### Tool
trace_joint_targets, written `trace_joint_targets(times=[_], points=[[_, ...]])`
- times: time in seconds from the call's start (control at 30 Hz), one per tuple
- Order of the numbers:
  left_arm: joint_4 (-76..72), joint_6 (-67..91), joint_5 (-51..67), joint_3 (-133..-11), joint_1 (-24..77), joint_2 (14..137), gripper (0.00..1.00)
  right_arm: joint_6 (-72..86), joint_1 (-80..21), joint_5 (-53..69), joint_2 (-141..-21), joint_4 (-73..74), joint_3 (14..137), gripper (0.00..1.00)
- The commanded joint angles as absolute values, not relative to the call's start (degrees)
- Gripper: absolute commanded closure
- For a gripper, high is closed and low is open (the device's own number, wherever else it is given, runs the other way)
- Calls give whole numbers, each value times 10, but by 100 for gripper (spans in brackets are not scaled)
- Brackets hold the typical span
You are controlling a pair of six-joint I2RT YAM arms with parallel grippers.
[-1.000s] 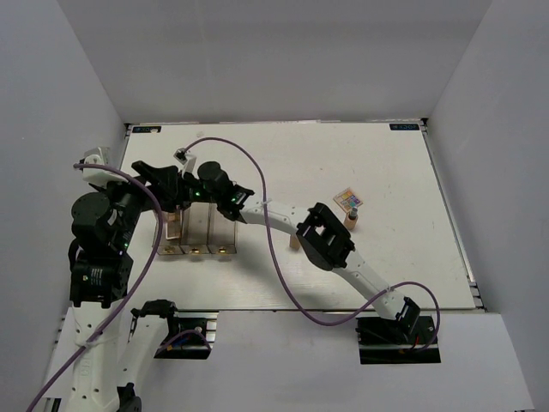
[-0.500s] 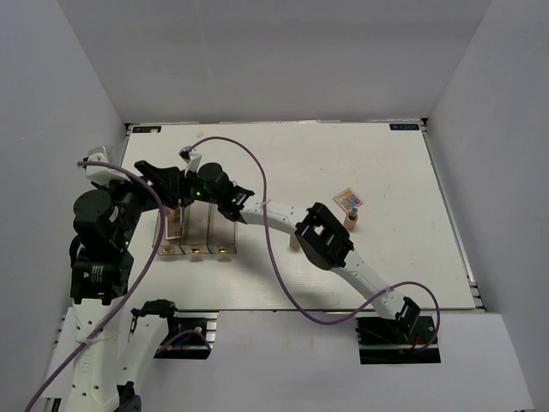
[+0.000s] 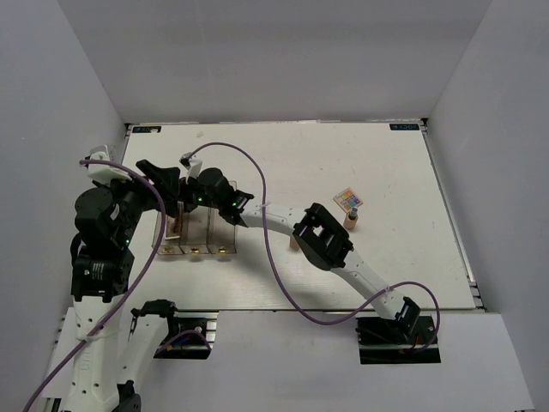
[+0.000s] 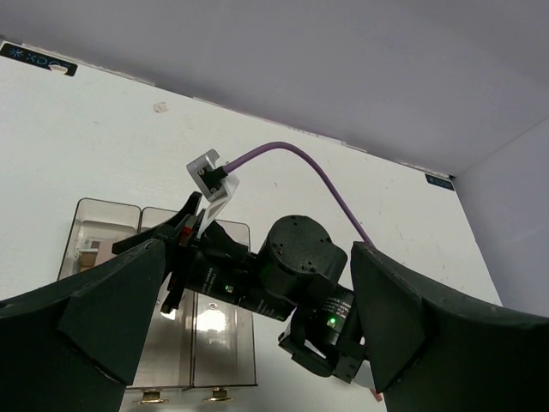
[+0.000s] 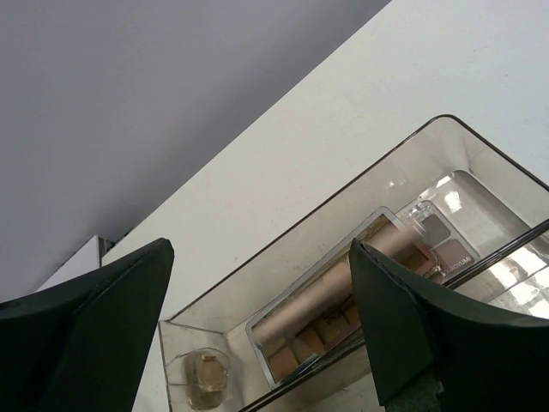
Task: Organize the makeup
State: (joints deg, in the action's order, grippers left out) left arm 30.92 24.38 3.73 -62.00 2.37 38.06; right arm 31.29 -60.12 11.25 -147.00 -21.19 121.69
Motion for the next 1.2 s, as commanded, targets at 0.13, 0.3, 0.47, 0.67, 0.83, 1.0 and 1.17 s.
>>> trace_joint_targets(times=[0.13, 0.3, 0.47, 0.67, 0.83, 1.0, 1.17], points=[[308, 245, 38, -635, 25, 395, 2, 280, -597, 136, -1437, -262, 1203, 11], [278, 270, 40, -627, 25, 398, 2, 209, -573, 178, -1383, -286, 1186, 11], [215, 295, 82, -601, 25, 412, 2, 145, -519, 221, -1317, -216, 1178, 11], [179, 317, 157, -600, 30, 486, 7, 44, -404, 207, -1233, -9, 1191, 31], [168, 345, 227, -600, 30, 559, 29, -85, -314, 135, -1131, 185, 1127, 62], [169, 367, 264, -597, 35, 634, 61, -130, -216, 69, -1074, 328, 1062, 68], [211, 365, 259, -605, 35, 669, 41, -168, -139, 76, -1062, 449, 984, 16]])
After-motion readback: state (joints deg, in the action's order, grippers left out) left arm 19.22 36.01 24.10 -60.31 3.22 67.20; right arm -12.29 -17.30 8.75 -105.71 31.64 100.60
